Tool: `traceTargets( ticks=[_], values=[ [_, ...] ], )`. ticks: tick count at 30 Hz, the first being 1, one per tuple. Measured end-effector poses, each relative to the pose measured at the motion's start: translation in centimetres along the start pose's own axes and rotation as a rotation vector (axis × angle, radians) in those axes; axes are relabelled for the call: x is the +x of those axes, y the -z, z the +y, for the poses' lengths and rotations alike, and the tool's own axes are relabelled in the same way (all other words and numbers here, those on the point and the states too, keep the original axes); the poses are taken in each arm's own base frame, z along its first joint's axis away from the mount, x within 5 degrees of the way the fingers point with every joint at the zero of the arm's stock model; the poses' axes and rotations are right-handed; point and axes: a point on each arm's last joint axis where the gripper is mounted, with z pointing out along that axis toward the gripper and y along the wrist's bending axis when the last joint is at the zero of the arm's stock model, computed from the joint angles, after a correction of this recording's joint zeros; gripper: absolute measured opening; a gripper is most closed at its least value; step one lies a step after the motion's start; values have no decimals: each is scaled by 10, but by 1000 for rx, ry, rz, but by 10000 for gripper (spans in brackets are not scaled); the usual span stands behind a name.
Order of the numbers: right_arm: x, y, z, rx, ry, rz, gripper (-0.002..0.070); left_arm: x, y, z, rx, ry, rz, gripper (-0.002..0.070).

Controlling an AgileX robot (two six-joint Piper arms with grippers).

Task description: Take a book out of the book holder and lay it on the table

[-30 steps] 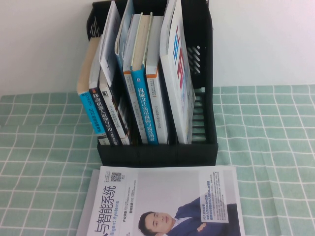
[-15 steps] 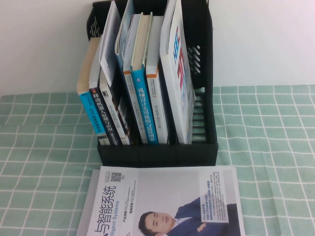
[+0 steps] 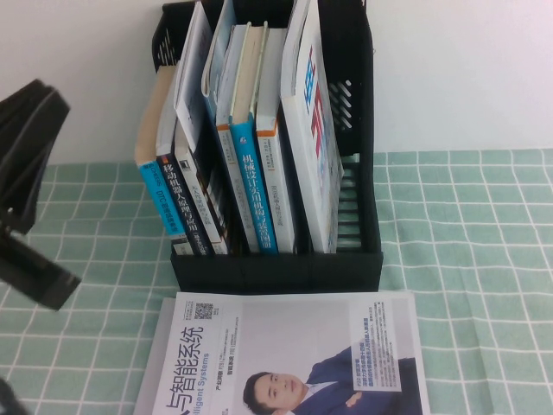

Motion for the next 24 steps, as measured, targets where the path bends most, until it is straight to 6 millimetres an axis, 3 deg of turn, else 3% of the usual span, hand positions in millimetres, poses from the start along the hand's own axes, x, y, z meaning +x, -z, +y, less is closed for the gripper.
traceTargets(
  ticks=[6, 14, 19, 24],
  values=[
    [-3, -29, -6, -82, -96, 193, -2, 8, -43, 11, 56, 109, 97, -3],
    [21, -78, 8, -177, -171, 386, -2, 54, -88, 22, 93, 279, 289, -2],
    [46, -106, 24, -243, -154, 484, -2, 78, -107, 14, 147, 307, 362, -3],
    [59, -127, 45, -316, -154, 444, -2, 94, -125, 2, 201, 330, 403, -3]
  ],
)
